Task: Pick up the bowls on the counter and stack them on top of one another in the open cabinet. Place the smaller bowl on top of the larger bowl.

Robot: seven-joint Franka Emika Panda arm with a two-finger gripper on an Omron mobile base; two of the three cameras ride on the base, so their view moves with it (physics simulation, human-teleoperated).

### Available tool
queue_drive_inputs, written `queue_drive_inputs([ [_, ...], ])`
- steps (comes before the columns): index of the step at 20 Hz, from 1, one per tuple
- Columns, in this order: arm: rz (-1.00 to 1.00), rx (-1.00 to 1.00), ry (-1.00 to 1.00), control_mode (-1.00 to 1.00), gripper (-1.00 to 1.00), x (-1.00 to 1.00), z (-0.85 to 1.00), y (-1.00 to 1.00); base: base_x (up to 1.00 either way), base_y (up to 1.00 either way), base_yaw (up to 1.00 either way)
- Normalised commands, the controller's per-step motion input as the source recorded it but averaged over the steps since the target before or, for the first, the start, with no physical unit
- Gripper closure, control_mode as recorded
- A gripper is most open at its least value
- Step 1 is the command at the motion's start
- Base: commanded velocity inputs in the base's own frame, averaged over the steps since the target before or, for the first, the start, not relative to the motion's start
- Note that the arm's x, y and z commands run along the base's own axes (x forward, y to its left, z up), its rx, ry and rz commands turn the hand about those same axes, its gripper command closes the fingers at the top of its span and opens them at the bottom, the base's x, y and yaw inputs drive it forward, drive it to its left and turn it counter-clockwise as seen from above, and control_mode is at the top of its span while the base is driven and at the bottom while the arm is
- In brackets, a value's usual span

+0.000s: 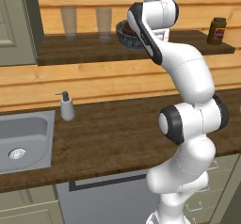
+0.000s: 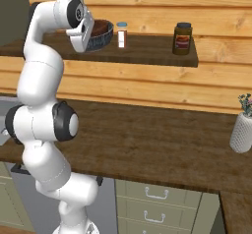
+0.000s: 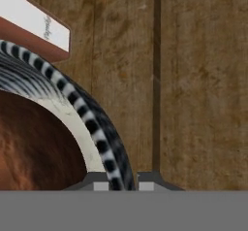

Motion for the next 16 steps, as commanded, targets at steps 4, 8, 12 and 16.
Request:
queue_drive_inputs([
  [4, 0.00, 0.00, -0.01, -1.00, 1.00, 0.00, -0.41, 0.00, 0.00, 0.00, 0.00],
  [8, 0.00, 0.00, 0.00, -1.00, 1.00, 0.03, 0.00, 0.00, 0.00, 0.00, 0.00],
  [12, 0.00, 0.00, 0.00, -1.00, 1.00, 0.51, 0.00, 0.00, 0.00, 0.00, 0.00],
  [16, 0.00, 0.00, 0.00, -1.00, 1.00, 0.79, 0.00, 0.00, 0.00, 0.00, 0.00],
])
